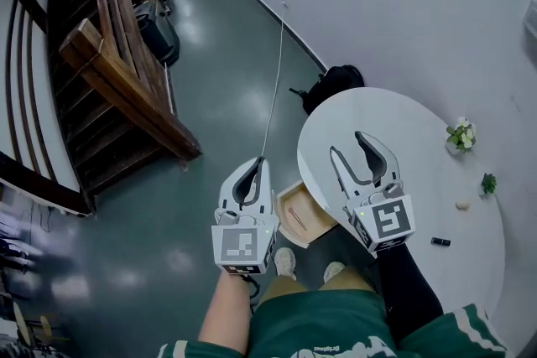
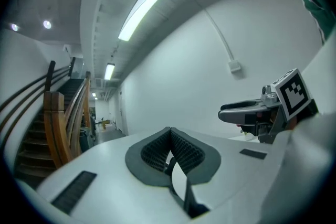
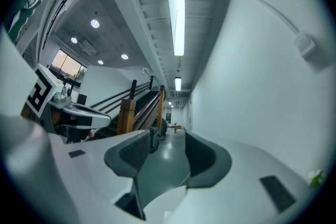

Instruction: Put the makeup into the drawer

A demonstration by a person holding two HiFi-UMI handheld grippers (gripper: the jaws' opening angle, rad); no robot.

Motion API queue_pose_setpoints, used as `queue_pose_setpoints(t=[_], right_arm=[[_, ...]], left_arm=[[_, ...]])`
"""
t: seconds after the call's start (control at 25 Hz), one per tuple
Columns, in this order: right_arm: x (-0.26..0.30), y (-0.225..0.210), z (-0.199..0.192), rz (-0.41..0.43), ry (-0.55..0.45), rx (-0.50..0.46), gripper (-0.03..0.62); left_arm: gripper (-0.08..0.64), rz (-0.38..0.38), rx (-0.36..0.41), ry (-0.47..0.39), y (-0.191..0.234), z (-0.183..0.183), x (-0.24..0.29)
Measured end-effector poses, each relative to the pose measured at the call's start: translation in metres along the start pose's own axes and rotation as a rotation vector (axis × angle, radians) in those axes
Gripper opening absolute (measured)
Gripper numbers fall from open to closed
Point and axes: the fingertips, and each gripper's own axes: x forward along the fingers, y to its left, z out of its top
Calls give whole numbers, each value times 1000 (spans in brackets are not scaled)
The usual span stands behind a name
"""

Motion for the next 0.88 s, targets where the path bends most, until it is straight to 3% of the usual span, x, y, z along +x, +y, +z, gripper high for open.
queue_pose_setpoints(t=[0.36,0.88], right_arm=[[-106,-99,-3,-211,19,-72,212],[-286,-217,-3,-597,46,-46,207]], left_arm=[[0,-213,-21,-50,-123,21,37],[0,-612,-16,-91,-330,45,63]])
